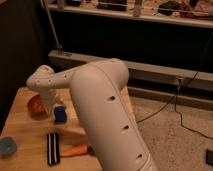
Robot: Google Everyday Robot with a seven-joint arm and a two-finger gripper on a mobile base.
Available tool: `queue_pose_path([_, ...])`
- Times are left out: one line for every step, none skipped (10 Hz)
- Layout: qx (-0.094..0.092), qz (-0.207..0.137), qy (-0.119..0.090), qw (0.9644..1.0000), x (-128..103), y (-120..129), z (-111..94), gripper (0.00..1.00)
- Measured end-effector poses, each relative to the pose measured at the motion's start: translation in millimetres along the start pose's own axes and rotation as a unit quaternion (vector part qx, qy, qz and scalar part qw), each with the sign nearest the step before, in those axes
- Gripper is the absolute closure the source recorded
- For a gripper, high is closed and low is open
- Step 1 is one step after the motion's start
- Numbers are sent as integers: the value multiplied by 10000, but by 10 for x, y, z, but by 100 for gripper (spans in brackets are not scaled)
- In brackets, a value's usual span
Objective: Place the white sponge in the ceramic bowl
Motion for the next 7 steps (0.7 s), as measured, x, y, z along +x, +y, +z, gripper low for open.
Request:
queue_pose_path([-8,-8,73,10000,13,-25,57,35])
queue_pose_path([-3,-13,141,9999,30,-47,113,35])
queue_pose_path([8,-17,205,9998,48,-69,169,35])
queue_pose_path([32,-44,302,9995,79,-84,246,35])
queue_pose_path([54,-75,353,9993,98,-84,284,35])
queue_pose_path([91,-129,408,9990,124,-82,320,35])
queue_pose_path([127,-184,469,9987,153,-75,359,35])
